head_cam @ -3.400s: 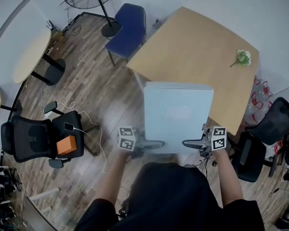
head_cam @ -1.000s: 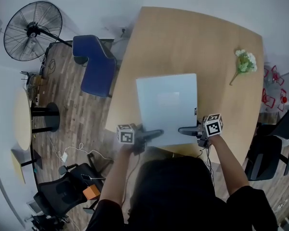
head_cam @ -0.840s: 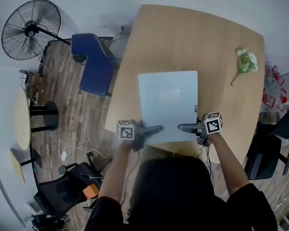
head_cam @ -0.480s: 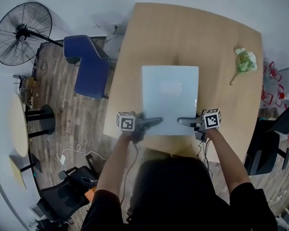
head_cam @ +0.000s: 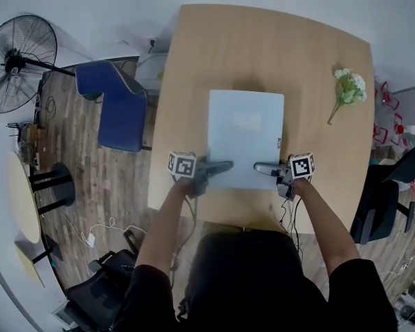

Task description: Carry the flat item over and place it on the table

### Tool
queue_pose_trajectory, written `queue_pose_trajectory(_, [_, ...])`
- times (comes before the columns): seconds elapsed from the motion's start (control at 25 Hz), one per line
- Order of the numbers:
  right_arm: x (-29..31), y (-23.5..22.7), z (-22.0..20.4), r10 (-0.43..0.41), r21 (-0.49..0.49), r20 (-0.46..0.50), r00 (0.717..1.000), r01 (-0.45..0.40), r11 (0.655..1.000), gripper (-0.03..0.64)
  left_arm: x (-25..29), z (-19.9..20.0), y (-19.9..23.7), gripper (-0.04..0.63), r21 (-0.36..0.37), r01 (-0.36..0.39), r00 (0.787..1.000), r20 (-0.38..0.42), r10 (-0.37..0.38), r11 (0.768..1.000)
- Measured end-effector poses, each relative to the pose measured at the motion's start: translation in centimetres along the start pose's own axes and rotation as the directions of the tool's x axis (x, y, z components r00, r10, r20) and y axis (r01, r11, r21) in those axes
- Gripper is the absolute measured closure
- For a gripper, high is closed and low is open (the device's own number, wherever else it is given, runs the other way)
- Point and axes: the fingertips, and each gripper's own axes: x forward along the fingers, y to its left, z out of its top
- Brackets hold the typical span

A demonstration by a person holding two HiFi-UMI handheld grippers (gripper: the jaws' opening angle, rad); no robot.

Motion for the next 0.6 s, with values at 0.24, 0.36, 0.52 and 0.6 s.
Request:
queue_pose_trajectory(0.24, [0.2,-0.9,4.1,-0.029,0.027,0.08,0.996,0.027,0.999,0.258,1.7,3.4,1.8,0.23,-0.033,-0.009,0.998,-0.054,0.007,0.999])
queue_pose_trajectory(0.36, [0.4,-1.9,5.8,-0.044,0.035,0.104,0.994,0.041,0.999,0.255,2.3,5.0,3.3,0.225,-0.046,-0.017,0.996,-0.085,0.013,0.999])
queue_pose_trajectory(0.52, [0.1,-4.1,7.0,-0.143,0.064,0.109,0.984,0.137,0.989,0.24,2.9,6.1,4.8,0.221,-0.084,-0.037,0.995,-0.098,0.029,0.996])
queue_pose_trajectory(0.6, [-0.1,-4.8,7.3,-0.171,0.085,0.107,0.98,0.162,0.983,0.232,3.1,6.1,5.5,0.219,-0.115,-0.053,0.994,-0.101,0.042,0.992])
